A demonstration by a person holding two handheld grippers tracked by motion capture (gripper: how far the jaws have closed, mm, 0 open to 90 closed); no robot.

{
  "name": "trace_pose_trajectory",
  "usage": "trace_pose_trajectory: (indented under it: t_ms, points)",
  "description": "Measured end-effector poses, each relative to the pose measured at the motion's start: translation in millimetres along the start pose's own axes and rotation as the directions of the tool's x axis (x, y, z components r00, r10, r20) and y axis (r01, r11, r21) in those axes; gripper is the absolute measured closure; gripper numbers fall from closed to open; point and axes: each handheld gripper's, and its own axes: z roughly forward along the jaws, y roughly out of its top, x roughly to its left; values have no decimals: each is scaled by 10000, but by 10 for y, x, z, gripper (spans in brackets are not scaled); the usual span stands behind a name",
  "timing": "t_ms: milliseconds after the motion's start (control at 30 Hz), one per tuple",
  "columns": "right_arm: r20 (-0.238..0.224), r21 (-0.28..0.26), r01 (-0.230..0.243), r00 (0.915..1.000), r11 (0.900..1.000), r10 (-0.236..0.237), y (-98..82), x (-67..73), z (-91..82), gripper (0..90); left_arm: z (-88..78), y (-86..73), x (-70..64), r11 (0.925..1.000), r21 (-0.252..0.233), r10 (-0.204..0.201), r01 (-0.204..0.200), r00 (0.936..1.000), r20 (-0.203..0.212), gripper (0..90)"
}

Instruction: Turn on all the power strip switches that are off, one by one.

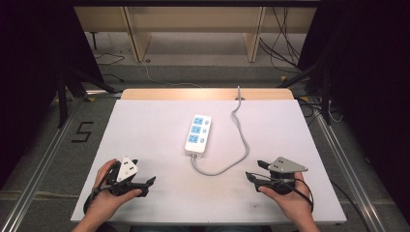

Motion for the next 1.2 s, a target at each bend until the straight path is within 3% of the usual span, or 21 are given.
trace_pose_trajectory:
  t_ms: [233, 300, 333, 400, 433, 500, 667, 1200]
  points:
    - [19, 144, 185, 9998, 9997, -185, 57, 19, -20, 504, 5, -7, -4, 10000, 19, -37, 37, 10000, 7, 152]
    - [-151, 206, 246, 9996, 9995, -243, 93, 29, -22, 606, 2, -8, 1, 10000, 20, -29, 29, 10000, -1, 152]
    - [-151, 206, 246, 9996, 9995, -243, 93, 29, -22, 606, 0, -7, 3, 10000, -9, -47, 47, 10000, -25, 152]
    - [-135, 364, 485, 9988, 9982, -481, 152, 35, -9, 740, -1, -6, 5, 10000, -11, -67, 67, 10000, -29, 152]
    - [-135, 364, 485, 9988, 9982, -481, 152, 35, -9, 740, -1, -6, 5, 10000, -11, -67, 67, 10000, -29, 152]
    - [-101, 496, 652, 9979, 9966, -647, 202, 52, 15, 894, 0, -6, 2, 10000, -20, -35, 35, 10000, -7, 152]
    - [-105, 830, 795, 9968, 9934, -789, 286, 82, 102, 900, -3, -5, -1, 10000, 3, 3, -3, 10000, -12, 152]
    - [-192, 1100, 738, 9972, 9912, -722, 599, 80, 359, 900, 4, -8, 0, 10000, -11, -54, 54, 10000, -33, 154]
